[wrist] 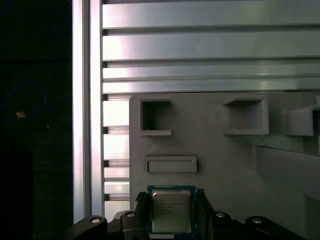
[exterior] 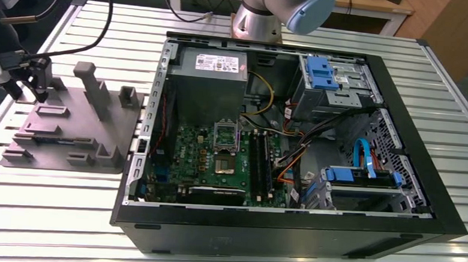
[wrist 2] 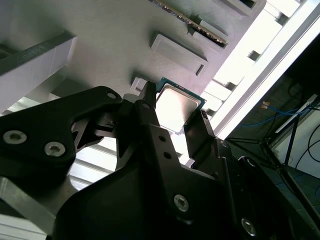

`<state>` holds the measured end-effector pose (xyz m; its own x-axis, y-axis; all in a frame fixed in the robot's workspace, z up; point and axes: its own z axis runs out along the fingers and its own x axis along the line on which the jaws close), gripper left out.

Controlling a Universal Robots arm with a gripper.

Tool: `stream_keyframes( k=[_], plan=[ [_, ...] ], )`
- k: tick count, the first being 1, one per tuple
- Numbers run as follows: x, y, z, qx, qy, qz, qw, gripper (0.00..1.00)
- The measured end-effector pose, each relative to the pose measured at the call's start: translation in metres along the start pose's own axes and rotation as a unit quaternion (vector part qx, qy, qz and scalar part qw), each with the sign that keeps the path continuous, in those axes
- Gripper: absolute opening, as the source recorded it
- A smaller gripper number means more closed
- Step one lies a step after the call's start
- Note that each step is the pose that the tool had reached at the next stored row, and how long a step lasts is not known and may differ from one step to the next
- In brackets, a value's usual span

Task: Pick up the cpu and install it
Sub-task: 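Pick up the cpu and move it towards the insertion slot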

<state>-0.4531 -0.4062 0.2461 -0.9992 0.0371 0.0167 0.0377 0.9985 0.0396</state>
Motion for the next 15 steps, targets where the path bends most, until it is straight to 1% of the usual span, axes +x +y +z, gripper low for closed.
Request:
stream_keyframes(
  k=[9,11,15],
  plan=[
    [0.0000,0.0001,-0.0019,0.0000,0.0000,0.000,1.00000,0.47],
    [0.0001,0.0002,-0.0037,0.0000,0.0000,0.000,1.00000,0.47],
    [0.0001,0.0002,-0.0043,0.0000,0.0000,0.000,1.00000,0.47]
  ],
)
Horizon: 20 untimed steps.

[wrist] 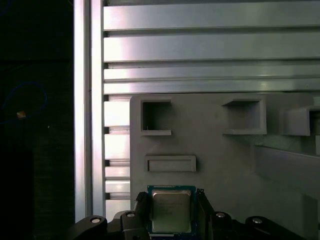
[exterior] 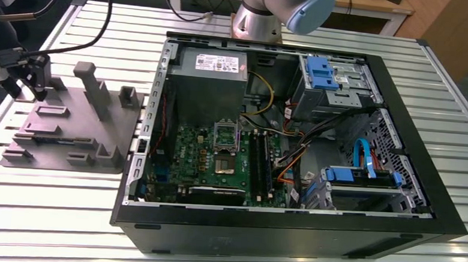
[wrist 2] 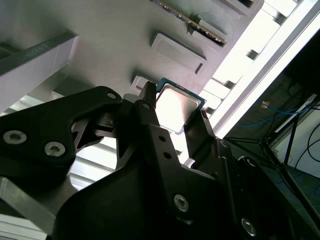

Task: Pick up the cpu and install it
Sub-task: 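Pick up the cpu and move it towards the insertion slot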

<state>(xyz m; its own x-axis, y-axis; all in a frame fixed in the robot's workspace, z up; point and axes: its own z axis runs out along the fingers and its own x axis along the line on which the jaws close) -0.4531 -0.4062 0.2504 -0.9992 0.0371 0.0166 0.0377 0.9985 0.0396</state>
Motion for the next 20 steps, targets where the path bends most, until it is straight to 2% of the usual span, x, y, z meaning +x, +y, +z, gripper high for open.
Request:
stream_keyframes(
  k=[20],
  plan=[
    [0.0001,0.0003,-0.0040,0.0000,0.0001,0.000,1.00000,0.47]
  ],
)
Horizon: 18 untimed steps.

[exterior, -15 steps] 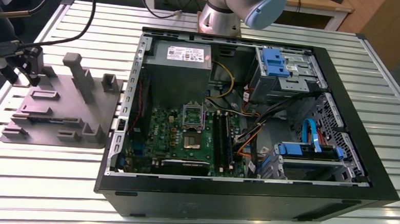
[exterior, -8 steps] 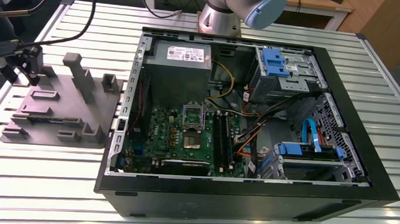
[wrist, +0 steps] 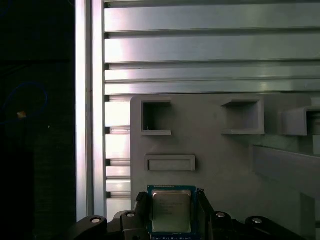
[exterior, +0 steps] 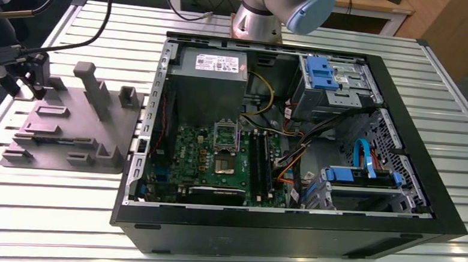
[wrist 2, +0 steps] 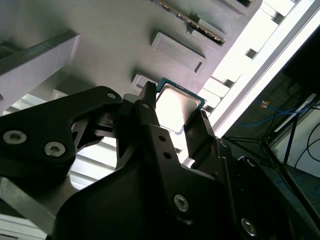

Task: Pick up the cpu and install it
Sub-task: 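Pick up the cpu and move it towards the insertion slot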

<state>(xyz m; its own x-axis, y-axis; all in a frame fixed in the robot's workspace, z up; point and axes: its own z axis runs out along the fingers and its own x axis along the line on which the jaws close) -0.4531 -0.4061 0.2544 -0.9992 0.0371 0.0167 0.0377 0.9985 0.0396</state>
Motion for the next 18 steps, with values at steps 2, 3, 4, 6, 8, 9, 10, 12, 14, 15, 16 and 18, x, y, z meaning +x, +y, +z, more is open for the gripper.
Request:
stream_keyframes(
  k=[2,3,4,6,8,9,10,12,14,15,16,18],
  plan=[
    [0.0000,0.0000,-0.0004,0.0000,0.0000,0.000,1.00000,0.47],
    [0.0000,0.0000,-0.0006,0.0000,0.0000,0.000,1.00000,0.47],
    [0.0000,0.0000,-0.0008,0.0000,0.0000,0.000,1.00000,0.47],
    [0.0000,0.0000,-0.0012,0.0000,-0.0001,0.000,1.00000,0.47],
    [0.0000,0.0001,-0.0016,0.0000,0.0000,0.000,1.00000,0.47],
    [0.0000,0.0001,-0.0019,0.0000,0.0000,0.000,1.00000,0.47],
    [0.0001,0.0001,-0.0023,0.0000,0.0000,0.000,1.00000,0.47],
    [0.0001,0.0001,-0.0031,0.0000,0.0000,0.000,1.00000,0.47],
    [0.0001,0.0001,-0.0039,0.0000,0.0000,0.000,1.00000,0.47],
    [0.0001,0.0002,-0.0044,0.0000,0.0000,0.000,1.00000,0.47],
    [0.0001,0.0002,-0.0049,0.0000,0.0000,0.000,1.00000,0.47],
    [0.0001,0.0002,-0.0057,0.0000,-0.0001,0.000,1.00000,0.47]
  ],
)
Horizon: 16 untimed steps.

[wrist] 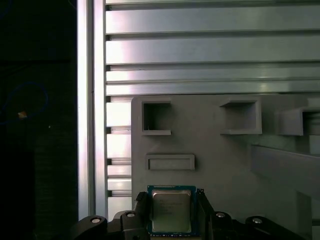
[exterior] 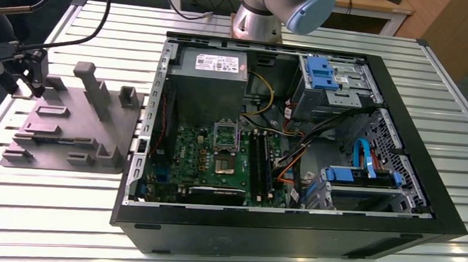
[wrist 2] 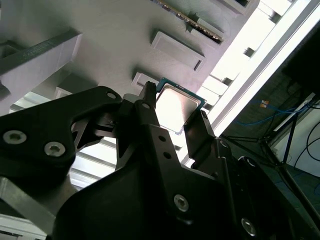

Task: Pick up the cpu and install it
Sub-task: 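Pick up the cpu and move it towards the insertion slot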

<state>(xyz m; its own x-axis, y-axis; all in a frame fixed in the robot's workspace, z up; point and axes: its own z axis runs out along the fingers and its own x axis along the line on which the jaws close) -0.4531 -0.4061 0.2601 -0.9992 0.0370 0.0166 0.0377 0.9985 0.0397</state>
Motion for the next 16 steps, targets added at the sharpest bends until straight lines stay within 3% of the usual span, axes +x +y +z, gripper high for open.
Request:
stream_keyframes(
  k=[16],
  plan=[
    [0.0001,0.0002,-0.0049,0.0000,0.0001,0.000,1.00000,0.47]
  ],
)
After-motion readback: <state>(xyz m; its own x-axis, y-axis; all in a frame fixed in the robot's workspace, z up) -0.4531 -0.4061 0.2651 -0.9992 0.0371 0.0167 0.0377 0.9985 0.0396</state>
